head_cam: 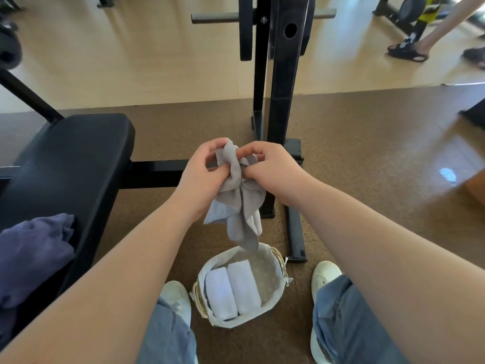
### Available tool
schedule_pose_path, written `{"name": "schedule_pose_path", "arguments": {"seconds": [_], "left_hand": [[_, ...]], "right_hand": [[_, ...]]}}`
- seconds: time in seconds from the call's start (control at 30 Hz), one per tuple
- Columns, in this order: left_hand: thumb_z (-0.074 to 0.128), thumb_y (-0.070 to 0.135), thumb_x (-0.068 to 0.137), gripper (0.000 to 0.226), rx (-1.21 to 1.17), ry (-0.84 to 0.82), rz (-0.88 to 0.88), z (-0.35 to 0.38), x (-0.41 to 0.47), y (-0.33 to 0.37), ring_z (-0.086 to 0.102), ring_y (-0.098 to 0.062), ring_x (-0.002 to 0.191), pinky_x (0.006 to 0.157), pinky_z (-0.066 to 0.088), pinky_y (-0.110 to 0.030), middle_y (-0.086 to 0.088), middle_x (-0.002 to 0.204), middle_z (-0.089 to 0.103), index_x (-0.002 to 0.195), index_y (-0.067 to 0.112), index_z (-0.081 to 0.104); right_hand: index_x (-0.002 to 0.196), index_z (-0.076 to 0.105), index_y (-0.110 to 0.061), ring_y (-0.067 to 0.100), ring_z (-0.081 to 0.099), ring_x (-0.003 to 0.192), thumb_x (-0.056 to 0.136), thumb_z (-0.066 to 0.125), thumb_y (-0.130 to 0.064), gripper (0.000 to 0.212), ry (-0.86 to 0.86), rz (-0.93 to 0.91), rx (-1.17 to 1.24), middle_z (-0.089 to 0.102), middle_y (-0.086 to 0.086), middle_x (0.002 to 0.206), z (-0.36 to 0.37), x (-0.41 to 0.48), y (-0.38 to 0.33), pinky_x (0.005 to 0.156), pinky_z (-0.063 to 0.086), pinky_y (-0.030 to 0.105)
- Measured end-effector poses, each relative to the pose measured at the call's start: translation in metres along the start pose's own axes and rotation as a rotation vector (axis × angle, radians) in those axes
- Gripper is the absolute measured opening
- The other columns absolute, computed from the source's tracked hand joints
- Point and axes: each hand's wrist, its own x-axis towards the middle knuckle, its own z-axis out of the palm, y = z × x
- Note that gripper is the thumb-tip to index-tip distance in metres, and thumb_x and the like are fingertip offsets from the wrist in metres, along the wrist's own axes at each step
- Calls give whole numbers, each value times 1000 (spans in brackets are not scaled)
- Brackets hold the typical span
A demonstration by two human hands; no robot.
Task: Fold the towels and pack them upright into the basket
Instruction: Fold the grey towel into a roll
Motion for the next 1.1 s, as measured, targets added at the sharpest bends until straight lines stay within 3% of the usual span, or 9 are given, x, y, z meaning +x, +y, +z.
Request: {"name": "schedule_pose_path", "arguments": {"seconds": [0.1,0.2,0.33,0.4,0.53,0.6,0.73,0.93,1.1], "left_hand": [[76,31,90,33,260,171,101,-1,0,-2,64,-10,103,83,59,-34,3,120,62,117,31,56],[66,30,98,18,270,85,98,0,-2,3,65,-7,103,83,58,-28,9,113,68,115,31,66],[72,33,93,53,423,-138,193,1,-7,6,57,-2,115,92,50,-23,13,130,60,143,31,56],[72,28,93,55,521,-122,241,4,-9,3,56,-1,110,89,45,-17,10,128,61,145,31,55],[58,33,102,20,447,52,227,2,-6,2,52,6,59,52,35,-9,5,78,69,111,31,77],[56,39,103,30,421,83,180,-2,-2,3,43,-1,49,50,34,-19,-1,64,63,88,23,76],[50,44,105,53,313,134,49,1,-1,5,35,-4,42,46,28,-21,13,43,40,57,22,45],[46,46,105,43,63,172,-74,-4,0,11,49,-20,68,67,37,-36,-10,74,55,82,13,61],[43,44,107,47,116,124,-79,0,-4,11,52,-21,73,69,39,-37,-9,77,57,84,8,62]], "right_hand": [[118,66,-28,19,72,95,88,79,-17,34,6,18,20,72,2,107,-3,-1,1,79,64,35],[120,56,-27,18,70,95,90,78,-24,37,72,38,60,70,2,108,-1,-2,2,81,63,37],[114,56,-25,21,70,95,99,65,-34,19,170,107,87,69,3,105,-2,2,3,83,61,40],[110,61,-23,27,71,97,101,62,-34,14,153,154,115,71,6,104,-2,4,2,85,62,45],[113,65,-16,29,71,100,102,55,-11,16,25,233,301,71,12,109,3,3,-3,82,63,43],[117,63,-15,27,71,100,97,56,1,27,-38,208,325,70,12,111,4,1,-5,81,63,42],[120,55,-20,30,73,100,90,67,4,40,-52,75,88,73,13,108,4,-4,0,84,63,50],[105,53,-28,39,71,98,90,60,3,35,-46,6,-48,73,19,105,6,-7,-1,86,59,61],[98,68,-22,27,71,90,93,72,-36,15,37,-6,-96,74,9,94,11,-4,3,84,61,49]]}}
